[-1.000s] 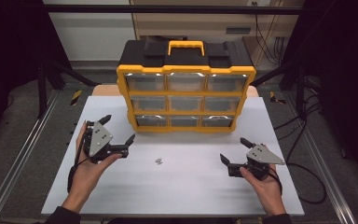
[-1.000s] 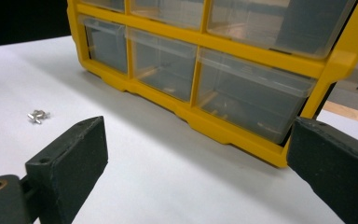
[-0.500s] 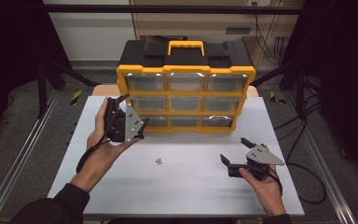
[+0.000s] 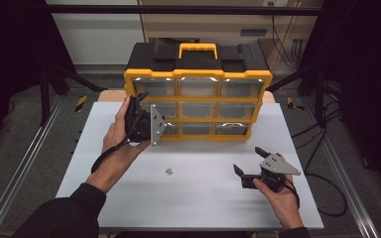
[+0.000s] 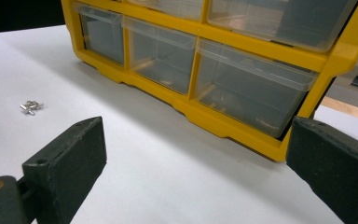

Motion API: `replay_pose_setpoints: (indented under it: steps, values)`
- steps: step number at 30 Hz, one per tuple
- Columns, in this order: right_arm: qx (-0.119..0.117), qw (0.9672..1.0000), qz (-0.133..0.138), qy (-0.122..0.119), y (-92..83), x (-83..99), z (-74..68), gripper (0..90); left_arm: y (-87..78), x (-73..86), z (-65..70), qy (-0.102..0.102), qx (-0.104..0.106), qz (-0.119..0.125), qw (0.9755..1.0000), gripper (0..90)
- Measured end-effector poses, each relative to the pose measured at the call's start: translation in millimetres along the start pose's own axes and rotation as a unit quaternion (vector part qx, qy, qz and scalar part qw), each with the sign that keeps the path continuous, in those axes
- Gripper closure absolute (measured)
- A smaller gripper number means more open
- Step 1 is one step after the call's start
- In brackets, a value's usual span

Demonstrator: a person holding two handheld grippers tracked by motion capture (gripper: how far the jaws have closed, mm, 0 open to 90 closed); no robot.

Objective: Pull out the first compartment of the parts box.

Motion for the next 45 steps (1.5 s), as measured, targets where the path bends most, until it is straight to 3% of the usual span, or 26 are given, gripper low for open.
replay_pose_setpoints:
  steps: [6,9,11,12,13,14,16,17,18,21,22,23,24,34,35,40,41,45]
  values:
    - [0.002,1.0000,0.000,0.002,-0.5,0.3,1.1,4.7,1.8,-7.5,-14.1,0.010,-0.023,-0.004,0.9997,19.1]
    - [0.002,1.0000,0.001,0.002,-0.2,0.0,1.3,4.7,2.2,-10.0,-21.2,0.036,-0.049,-0.007,0.9981,21.3]
    - [0.002,1.0000,0.000,0.002,0.0,0.1,1.0,4.7,2.0,-10.4,-23.0,0.042,-0.055,-0.010,0.9975,22.7]
    - [0.001,1.0000,-0.003,0.004,0.3,0.5,0.3,4.7,1.9,-10.3,-24.5,0.042,-0.060,-0.012,0.9972,25.7]
    - [0.001,1.0000,-0.003,0.003,0.5,0.4,0.4,4.7,3.6,-12.3,-26.0,0.028,-0.066,0.001,0.9974,26.7]
    - [0.001,1.0000,-0.003,0.003,0.7,0.4,0.3,4.7,2.0,-9.6,-28.3,0.045,-0.072,-0.017,0.9962,28.4]
    - [0.000,1.0000,-0.003,0.004,1.1,0.5,0.1,4.7,2.4,-9.3,-28.9,0.050,-0.079,-0.017,0.9955,31.5]
    - [0.000,1.0000,-0.004,0.004,1.0,0.9,-0.1,4.6,2.4,-8.6,-30.3,0.067,-0.092,-0.025,0.9932,32.6]
    - [0.000,1.0000,-0.004,0.004,1.0,0.9,-0.1,4.6,2.4,-8.6,-30.3,0.067,-0.092,-0.025,0.9932,34.3]
    - [0.002,1.0000,-0.002,0.003,0.7,0.7,1.1,4.6,2.2,-11.2,-31.8,0.093,-0.118,-0.033,0.9880,37.4]
    - [0.002,1.0000,-0.002,0.003,0.8,0.7,1.2,4.6,2.2,-11.2,-31.8,0.093,-0.118,-0.033,0.9880,38.7]
    - [0.002,1.0000,-0.002,0.003,1.0,0.7,1.1,4.6,1.8,-14.2,-31.4,0.109,-0.131,-0.032,0.9849,40.0]
    - [0.001,1.0000,-0.003,0.004,1.3,0.7,0.7,4.6,2.7,-15.5,-31.3,0.113,-0.135,-0.027,0.9840,40.8]
    - [0.000,1.0000,-0.006,0.003,2.0,1.7,0.0,4.6,6.4,-18.9,-28.1,0.128,-0.148,-0.034,0.9800,50.0]
    - [0.001,1.0000,-0.007,0.003,2.0,1.7,0.1,4.6,7.4,-20.2,-28.2,0.132,-0.154,-0.033,0.9786,50.7]
    - [0.000,1.0000,-0.008,0.002,2.2,1.9,-0.3,4.6,9.3,-22.0,-27.9,0.138,-0.161,-0.037,0.9765,54.8]
    - [0.001,1.0000,-0.008,0.002,2.2,1.9,-0.2,4.6,10.2,-22.7,-27.5,0.145,-0.166,-0.039,0.9747,55.5]
    - [0.001,1.0000,-0.007,0.002,2.1,2.0,0.2,4.6,11.3,-24.0,-27.4,0.147,-0.170,-0.041,0.9736,56.9]
Point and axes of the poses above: each handheld gripper's, and its own axes: y roughly forward along the jaws, x roughly out of its underside, z roughly to its right, the point moved 8 cm from there along y, roughly forward along the jaws, and after that the axes turned 10 degrees about -z, right-handed, at the moved point
